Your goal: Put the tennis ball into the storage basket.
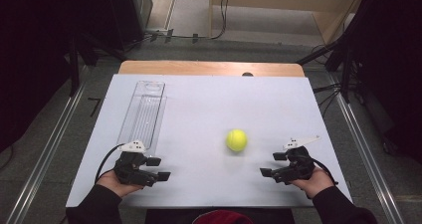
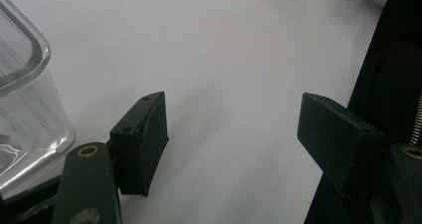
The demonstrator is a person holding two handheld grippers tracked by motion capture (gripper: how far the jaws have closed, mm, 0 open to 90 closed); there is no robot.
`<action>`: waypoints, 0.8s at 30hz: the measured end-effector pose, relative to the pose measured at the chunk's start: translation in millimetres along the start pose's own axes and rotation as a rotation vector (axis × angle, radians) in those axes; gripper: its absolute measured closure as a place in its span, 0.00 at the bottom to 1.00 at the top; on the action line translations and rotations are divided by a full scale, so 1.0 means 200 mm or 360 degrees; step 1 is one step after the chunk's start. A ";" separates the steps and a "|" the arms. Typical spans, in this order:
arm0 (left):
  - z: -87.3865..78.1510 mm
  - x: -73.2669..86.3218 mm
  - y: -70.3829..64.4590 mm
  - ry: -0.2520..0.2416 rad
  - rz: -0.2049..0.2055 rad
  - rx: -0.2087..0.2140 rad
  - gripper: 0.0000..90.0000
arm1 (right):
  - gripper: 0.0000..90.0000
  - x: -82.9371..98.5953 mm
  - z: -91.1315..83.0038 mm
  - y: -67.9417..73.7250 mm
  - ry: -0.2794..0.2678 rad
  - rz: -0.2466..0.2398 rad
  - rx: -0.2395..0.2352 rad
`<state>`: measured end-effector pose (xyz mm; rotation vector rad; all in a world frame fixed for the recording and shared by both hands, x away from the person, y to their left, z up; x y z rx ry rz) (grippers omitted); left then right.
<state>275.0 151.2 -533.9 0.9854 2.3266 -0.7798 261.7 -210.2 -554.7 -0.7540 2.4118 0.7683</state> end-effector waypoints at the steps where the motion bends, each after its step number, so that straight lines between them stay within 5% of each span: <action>1: 0.00 0.00 0.00 0.0000 -0.0001 -0.0002 0.32 | 0.15 0.00 0.00 0.00 0.0001 0.0001 0.0000; 24: 0.00 0.00 0.00 0.0018 0.0012 0.0005 0.32 | 0.15 -0.03 -0.03 -0.04 -0.0096 0.0070 0.0072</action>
Point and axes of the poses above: each handheld gripper's, and its own axes: z roughly forward along the jaws, x roughly out of its underside, y roughly to its left, the point moved 9 cm from there along z, roughly forward along the jaws, and after that the axes turned 4 degrees about -x, right-handed, at the moved point
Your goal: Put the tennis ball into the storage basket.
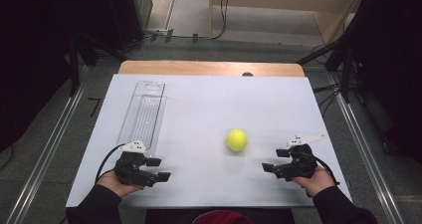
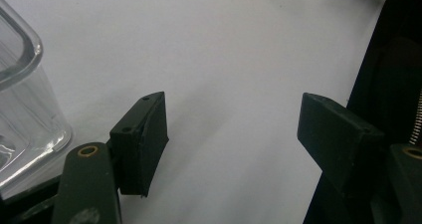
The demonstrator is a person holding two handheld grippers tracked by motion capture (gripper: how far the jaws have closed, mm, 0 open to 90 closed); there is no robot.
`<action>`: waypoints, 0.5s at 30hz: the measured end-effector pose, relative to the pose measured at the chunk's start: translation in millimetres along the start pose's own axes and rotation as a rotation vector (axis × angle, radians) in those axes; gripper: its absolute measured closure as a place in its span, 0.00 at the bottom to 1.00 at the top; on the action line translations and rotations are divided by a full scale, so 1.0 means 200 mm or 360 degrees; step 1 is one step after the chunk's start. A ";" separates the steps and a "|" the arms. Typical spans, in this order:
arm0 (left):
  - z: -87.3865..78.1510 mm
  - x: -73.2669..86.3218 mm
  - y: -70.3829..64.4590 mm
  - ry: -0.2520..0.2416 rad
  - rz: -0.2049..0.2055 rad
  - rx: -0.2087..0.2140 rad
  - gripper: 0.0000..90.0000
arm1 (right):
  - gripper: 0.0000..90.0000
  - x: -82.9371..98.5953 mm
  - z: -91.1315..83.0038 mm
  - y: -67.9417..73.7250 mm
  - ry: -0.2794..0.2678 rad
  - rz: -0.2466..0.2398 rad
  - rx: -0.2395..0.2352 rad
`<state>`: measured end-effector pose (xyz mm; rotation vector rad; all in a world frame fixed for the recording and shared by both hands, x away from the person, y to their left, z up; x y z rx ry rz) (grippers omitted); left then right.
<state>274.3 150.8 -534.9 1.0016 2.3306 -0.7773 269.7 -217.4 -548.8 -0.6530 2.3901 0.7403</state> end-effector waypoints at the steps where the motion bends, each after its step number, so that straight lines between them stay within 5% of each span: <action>1: 0.00 0.00 0.00 -0.0002 -0.0001 0.0001 0.32 | 0.15 -0.01 -0.01 -0.01 -0.0021 0.0015 0.0011; 15: 0.01 0.00 0.00 0.0010 -0.0007 -0.0008 0.32 | 0.15 -0.10 -0.04 -0.03 -0.0106 0.0007 0.0033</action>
Point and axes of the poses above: each handheld gripper's, and its own axes: z roughly forward along the jaws, x roughly out of its underside, y roughly to its left, the point moved 9 cm from there along z, roughly forward along the jaws, and after that the axes turned 4 degrees about -x, right-handed, at the moved point
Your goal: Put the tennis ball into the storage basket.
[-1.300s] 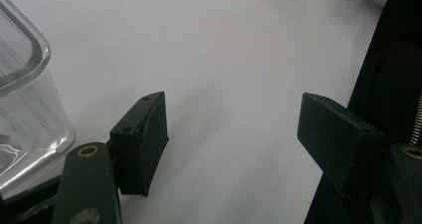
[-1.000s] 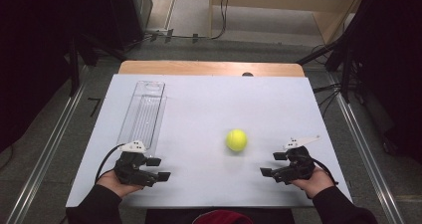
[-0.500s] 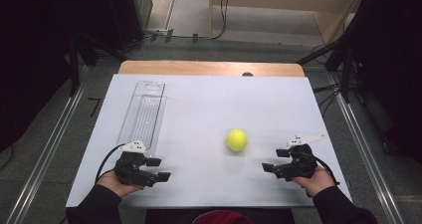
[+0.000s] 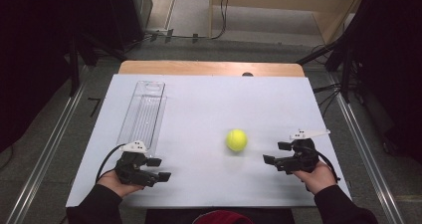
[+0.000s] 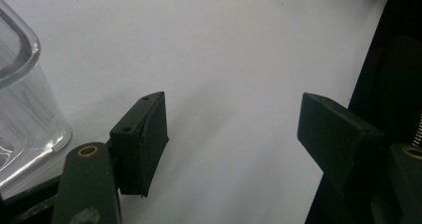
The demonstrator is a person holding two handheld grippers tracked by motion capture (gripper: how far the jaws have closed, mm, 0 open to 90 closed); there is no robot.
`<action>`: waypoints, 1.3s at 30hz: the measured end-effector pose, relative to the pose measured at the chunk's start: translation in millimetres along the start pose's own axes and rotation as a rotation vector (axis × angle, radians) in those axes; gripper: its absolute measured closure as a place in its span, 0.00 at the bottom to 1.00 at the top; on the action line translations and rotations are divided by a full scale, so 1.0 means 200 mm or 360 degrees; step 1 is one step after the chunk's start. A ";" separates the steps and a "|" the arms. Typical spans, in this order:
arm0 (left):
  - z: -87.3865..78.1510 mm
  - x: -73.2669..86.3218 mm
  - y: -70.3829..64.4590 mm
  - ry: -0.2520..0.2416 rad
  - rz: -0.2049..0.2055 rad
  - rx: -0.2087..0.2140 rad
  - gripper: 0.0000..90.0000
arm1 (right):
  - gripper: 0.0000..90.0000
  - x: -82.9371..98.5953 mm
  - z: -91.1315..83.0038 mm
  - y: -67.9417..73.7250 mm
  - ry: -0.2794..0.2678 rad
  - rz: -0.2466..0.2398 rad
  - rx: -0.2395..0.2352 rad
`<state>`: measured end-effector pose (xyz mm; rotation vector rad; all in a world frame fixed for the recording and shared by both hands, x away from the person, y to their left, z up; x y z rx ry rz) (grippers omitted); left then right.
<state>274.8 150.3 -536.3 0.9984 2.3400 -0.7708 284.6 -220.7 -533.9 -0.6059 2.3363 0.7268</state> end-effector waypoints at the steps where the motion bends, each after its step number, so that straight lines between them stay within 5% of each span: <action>1: 0.00 0.00 0.00 0.0003 0.0000 -0.0001 0.32 | 0.15 0.00 0.00 0.00 0.0000 0.0000 0.0000; 39: 0.00 0.00 0.01 0.0001 -0.0014 0.0003 0.32 | 0.15 -0.21 0.07 -0.04 -0.0091 -0.0019 -0.0029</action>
Point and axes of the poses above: each handheld gripper's, and its own axes: z roughly forward along the jaws, x roughly out of its underside, y roughly to its left, the point moved 9 cm from there along z, roughly forward along the jaws, and after that the axes turned 4 degrees about -x, right-handed, at the moved point
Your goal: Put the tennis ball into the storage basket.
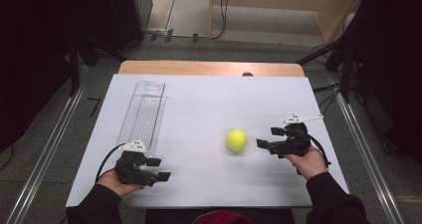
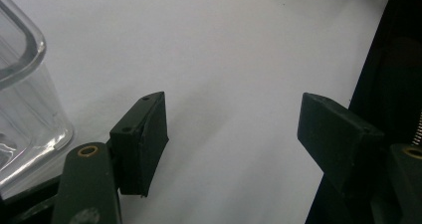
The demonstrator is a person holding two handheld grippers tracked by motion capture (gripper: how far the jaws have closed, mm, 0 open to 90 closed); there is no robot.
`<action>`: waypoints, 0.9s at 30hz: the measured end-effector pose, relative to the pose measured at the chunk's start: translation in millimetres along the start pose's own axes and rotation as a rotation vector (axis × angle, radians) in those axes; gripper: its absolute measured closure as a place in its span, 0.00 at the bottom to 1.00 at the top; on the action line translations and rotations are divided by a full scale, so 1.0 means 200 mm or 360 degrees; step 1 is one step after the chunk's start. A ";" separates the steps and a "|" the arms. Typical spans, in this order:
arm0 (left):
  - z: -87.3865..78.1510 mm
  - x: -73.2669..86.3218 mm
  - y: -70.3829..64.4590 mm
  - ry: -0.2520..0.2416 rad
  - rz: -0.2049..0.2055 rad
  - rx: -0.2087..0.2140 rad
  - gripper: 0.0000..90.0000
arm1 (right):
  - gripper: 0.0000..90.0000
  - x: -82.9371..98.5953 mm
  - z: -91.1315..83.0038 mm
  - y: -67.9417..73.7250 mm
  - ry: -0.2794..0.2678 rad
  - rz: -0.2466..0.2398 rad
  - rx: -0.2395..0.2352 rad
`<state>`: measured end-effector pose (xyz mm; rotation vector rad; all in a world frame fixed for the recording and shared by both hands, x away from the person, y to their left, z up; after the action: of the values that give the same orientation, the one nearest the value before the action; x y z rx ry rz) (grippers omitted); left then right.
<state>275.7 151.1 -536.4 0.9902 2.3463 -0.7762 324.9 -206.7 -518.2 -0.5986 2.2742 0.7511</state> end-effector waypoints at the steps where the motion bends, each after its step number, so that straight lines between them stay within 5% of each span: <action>1: 0.00 0.00 0.00 -0.0001 -0.0006 -0.0010 0.32 | 0.15 0.00 0.00 0.00 -0.0003 0.0000 0.0001; 27: -0.01 -0.01 0.03 -0.0029 0.0006 -0.0098 0.27 | 0.14 -0.10 0.05 0.06 0.0031 -0.0022 -0.0050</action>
<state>281.2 154.0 -535.9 0.9576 2.3375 -0.7040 335.5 -187.6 -506.6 -0.6381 2.2776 0.7788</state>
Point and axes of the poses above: each handheld gripper's, and its own axes: z roughly forward along the jaws, x roughly out of its underside, y roughly to its left, the point moved 9 cm from there along z, roughly forward along the jaws, and after that the axes turned 4 degrees about -x, right-handed, at the moved point
